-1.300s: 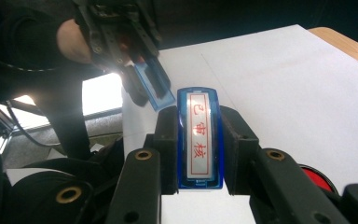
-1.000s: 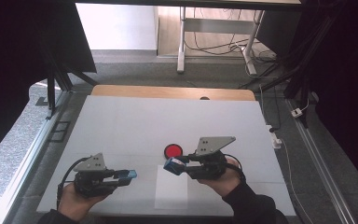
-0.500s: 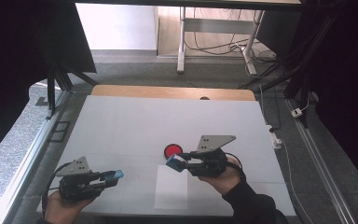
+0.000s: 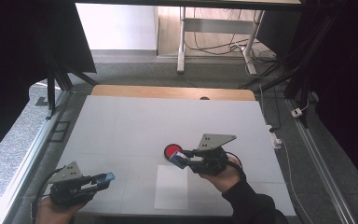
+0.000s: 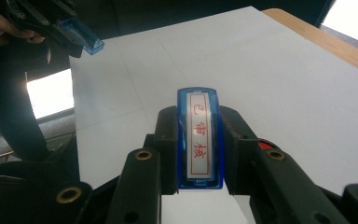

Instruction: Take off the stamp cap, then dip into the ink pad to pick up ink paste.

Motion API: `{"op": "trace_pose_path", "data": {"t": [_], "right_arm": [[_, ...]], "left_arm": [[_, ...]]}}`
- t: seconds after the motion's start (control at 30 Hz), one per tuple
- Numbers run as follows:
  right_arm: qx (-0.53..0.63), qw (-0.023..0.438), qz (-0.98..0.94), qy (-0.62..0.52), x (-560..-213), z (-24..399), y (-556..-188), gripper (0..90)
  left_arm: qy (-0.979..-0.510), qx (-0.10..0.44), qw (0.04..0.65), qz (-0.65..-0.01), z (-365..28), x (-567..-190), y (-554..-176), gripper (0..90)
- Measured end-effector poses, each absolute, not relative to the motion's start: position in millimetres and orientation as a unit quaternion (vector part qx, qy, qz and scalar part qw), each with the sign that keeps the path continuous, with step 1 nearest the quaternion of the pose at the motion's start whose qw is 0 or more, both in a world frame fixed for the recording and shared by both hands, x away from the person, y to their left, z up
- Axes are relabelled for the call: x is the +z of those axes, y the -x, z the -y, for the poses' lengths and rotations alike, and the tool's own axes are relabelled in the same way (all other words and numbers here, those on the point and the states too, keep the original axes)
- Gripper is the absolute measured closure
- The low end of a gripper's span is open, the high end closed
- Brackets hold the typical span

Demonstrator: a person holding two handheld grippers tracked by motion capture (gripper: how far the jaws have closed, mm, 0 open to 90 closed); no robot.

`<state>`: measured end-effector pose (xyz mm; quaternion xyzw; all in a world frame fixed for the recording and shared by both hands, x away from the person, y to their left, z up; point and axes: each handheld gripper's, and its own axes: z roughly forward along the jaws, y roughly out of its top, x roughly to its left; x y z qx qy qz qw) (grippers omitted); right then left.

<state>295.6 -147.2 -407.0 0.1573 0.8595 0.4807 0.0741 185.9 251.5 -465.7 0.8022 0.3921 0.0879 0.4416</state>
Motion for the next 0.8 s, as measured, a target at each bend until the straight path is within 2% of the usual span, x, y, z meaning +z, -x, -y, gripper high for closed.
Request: {"op": "trace_pose_path", "data": {"t": [0.8], "right_arm": [[0.464,0.083,-0.864,-0.176,-414,144,-308,71.3]], "left_arm": [[-0.805,0.069,0.435,-0.398,-255,-474,-185,68.8]]}}
